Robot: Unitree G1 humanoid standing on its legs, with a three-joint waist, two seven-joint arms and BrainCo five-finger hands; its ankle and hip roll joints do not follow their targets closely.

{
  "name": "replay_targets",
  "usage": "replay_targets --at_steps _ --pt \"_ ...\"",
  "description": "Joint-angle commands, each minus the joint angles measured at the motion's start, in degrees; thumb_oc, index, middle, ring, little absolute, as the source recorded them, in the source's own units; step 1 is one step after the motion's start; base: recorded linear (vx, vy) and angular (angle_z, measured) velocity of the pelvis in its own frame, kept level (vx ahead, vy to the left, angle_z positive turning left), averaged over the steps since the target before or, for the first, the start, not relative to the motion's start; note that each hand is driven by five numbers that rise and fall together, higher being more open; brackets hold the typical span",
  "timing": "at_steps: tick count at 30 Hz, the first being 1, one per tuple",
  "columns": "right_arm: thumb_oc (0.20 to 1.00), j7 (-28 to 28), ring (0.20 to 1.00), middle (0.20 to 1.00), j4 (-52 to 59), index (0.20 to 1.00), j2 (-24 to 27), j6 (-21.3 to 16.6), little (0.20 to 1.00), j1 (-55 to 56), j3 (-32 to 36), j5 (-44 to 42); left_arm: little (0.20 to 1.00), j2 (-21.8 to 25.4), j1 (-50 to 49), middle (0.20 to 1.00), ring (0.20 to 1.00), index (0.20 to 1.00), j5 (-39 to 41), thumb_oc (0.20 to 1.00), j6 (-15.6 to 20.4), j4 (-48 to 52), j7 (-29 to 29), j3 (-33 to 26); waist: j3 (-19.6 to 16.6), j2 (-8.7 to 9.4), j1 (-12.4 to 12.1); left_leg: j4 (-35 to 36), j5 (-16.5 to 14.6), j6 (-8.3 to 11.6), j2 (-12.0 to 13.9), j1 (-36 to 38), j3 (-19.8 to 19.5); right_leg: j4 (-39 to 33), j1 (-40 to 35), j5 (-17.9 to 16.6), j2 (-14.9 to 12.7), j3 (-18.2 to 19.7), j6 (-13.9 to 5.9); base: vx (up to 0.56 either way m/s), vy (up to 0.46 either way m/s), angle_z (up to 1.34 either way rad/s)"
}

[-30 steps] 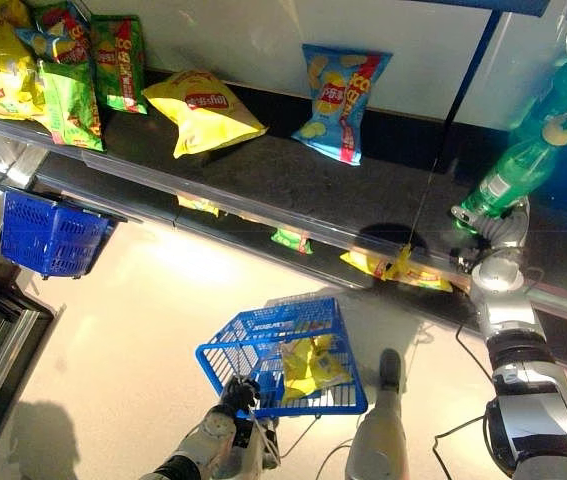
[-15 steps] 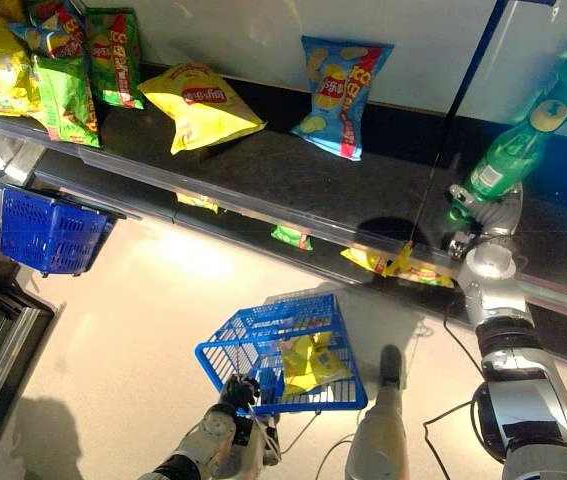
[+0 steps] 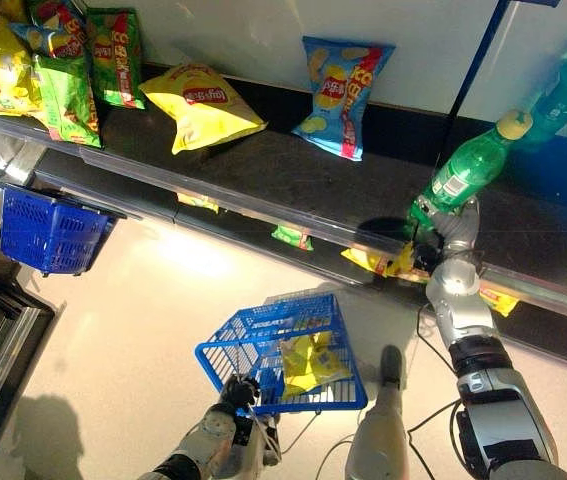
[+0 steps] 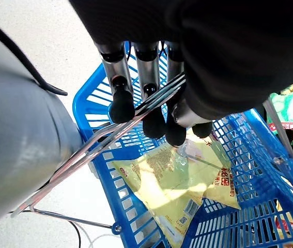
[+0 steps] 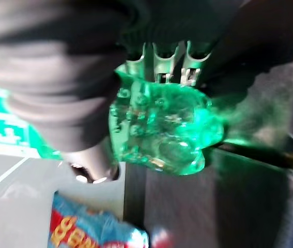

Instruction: Pick up the snacks into the basket

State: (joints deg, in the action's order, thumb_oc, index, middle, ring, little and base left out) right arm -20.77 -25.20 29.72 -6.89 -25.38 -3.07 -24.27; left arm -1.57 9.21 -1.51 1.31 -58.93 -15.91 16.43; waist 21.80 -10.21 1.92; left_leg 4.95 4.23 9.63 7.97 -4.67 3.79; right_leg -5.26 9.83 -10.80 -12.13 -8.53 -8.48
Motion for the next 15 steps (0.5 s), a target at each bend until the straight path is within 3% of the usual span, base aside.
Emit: replay_targets --at_steps 1,7,15 --pt "0.200 2.81 0.200 0.200 7.08 0.200 -2.11 -1.47 0.200 5.02 4.74 1.86 0.200 7.74 -0.60 0.200 0.200 0.200 -4.38 0.200 -4.24 -6.76 -3.69 0.62 -0.95 3.88 -1.58 0.05 0.57 -4.15 -6.51 -3.60 -0.14 1.33 1.87 1.69 0.40 -1.15 -0.89 0.03 -0.026 0.04" --pt "0.200 4.99 0.200 0.200 17.28 0.200 -1.17 -2.78 0.200 13.32 10.58 1.28 0.200 8.19 -0.94 0.200 0.200 0.200 -5.16 0.200 -4.55 -7.31 -3.17 -2.39 -2.21 5.63 -0.63 0.05 0.02 -4.11 -6.11 -2.36 0.07 1.28 0.66 2.16 0.81 -1.22 -0.93 0.03 -0.026 0.05" --pt "0.200 15.25 0.200 0.200 32.95 0.200 0.77 -4.94 0.200 21.92 17.11 -8.40 0.200 9.32 -2.42 0.200 0.200 0.200 -6.24 0.200 -4.45 -8.26 -0.32 -5.85 -6.08 7.58 0.63 0.05 -1.07 -3.88 -5.41 0.23 0.67 0.93 -1.56 3.10 1.44 -0.68 -0.83 0.06 -0.019 -0.03"
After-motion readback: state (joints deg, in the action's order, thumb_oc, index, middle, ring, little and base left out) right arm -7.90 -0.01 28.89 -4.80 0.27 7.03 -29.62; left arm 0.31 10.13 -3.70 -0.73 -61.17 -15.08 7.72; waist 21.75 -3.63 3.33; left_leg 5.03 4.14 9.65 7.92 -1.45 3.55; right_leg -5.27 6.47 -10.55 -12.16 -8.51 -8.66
